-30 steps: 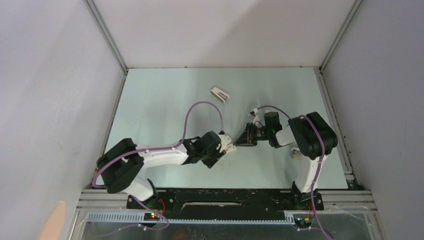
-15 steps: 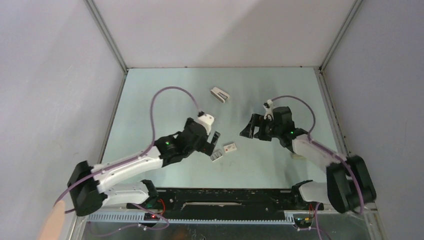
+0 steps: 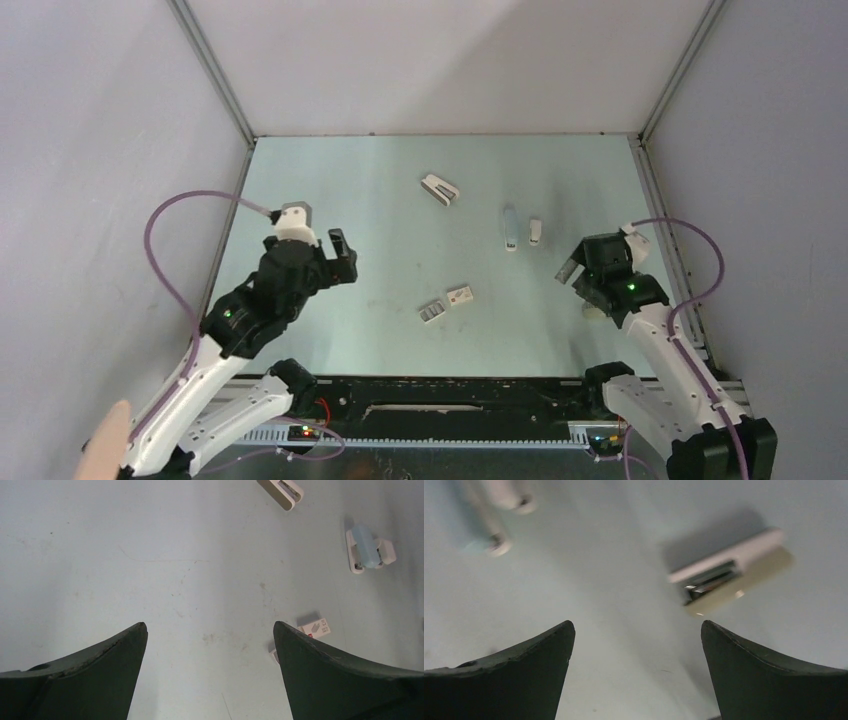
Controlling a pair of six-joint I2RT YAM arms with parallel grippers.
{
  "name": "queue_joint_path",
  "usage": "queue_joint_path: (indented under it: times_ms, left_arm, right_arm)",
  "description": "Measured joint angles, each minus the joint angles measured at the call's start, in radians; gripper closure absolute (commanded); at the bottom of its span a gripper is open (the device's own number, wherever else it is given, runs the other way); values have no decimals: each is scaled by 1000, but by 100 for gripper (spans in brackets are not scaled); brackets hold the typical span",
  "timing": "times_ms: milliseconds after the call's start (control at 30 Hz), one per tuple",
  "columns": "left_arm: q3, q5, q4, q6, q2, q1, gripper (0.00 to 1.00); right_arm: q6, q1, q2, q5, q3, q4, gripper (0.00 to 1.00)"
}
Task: Load the staples into the stapler
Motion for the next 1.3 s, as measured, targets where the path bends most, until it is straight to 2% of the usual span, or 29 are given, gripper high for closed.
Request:
queue_joint_path:
  times_ms: [133,300,500,767,1100,1200,1300]
  left_arm:
    - [0,11,-26,27,-61,41,0]
    - [-23,4,-28,70,-94,51,0]
    - [-87,-22,-14,103,-151,46,0]
    - [-92,-94,-9,121,-185,-11,0]
    - [-92,-122,-8,129,-188,-31,0]
    - [-92,-122,-7,130,-181,-31,0]
    - [-92,-114,-4,130,-165,-30,0]
  right_arm:
    - [95,-102,19,80,0,-113,2]
    - [178,-203,84,95,-5,-140,3]
    - [237,-302,154,59,-74,-69,6]
    - [254,-394,227,-10,-126,82,13]
    - [186,-398,374,-72,-108,234,44]
    - [148,-352,399,-89,-98,276,49]
    - [100,-250,449,-104,-65,296,52]
